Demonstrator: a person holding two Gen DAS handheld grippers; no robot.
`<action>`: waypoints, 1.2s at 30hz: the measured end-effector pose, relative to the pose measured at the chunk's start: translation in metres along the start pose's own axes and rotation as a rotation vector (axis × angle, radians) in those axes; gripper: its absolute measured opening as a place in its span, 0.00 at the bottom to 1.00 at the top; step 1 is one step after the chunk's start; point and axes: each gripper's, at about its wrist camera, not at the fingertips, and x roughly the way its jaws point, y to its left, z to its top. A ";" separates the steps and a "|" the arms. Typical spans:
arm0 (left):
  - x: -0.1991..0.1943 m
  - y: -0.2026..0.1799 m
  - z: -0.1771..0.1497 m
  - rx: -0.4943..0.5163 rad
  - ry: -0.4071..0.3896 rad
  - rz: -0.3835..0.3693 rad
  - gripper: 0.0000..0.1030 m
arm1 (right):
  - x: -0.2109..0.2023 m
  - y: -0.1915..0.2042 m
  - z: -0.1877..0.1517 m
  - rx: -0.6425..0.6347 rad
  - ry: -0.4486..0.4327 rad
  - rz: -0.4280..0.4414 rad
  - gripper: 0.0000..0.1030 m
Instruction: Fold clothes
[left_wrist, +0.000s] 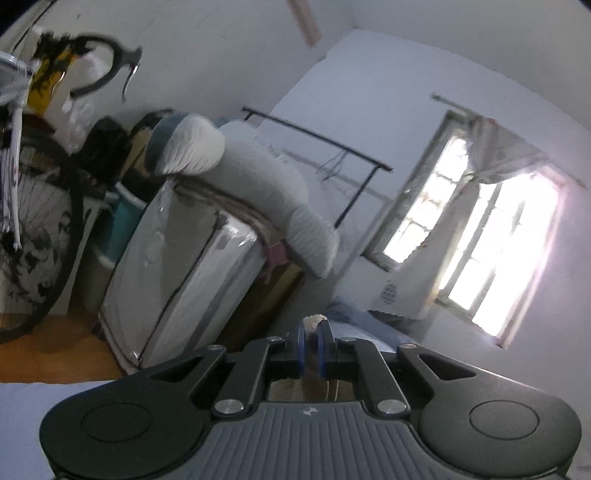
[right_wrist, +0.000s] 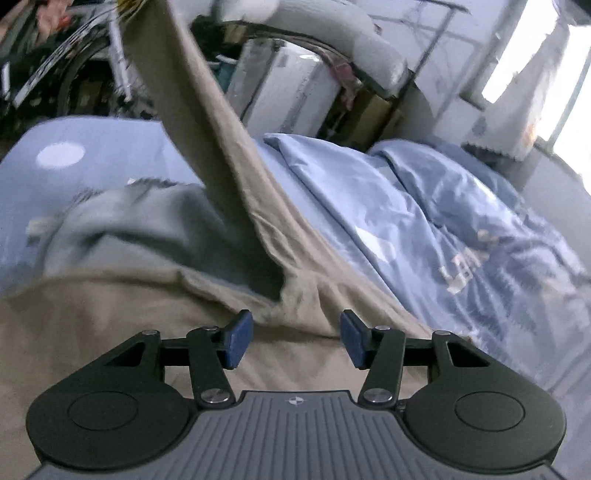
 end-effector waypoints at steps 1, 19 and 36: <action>0.013 0.003 0.002 -0.002 0.005 0.010 0.05 | 0.003 -0.006 0.001 0.019 0.006 0.001 0.52; 0.170 0.060 -0.025 0.084 0.181 0.064 0.04 | -0.022 -0.037 0.006 0.139 -0.006 0.049 0.52; 0.053 0.215 -0.094 -0.178 0.568 -0.176 0.20 | -0.023 -0.002 0.011 0.112 0.001 0.069 0.52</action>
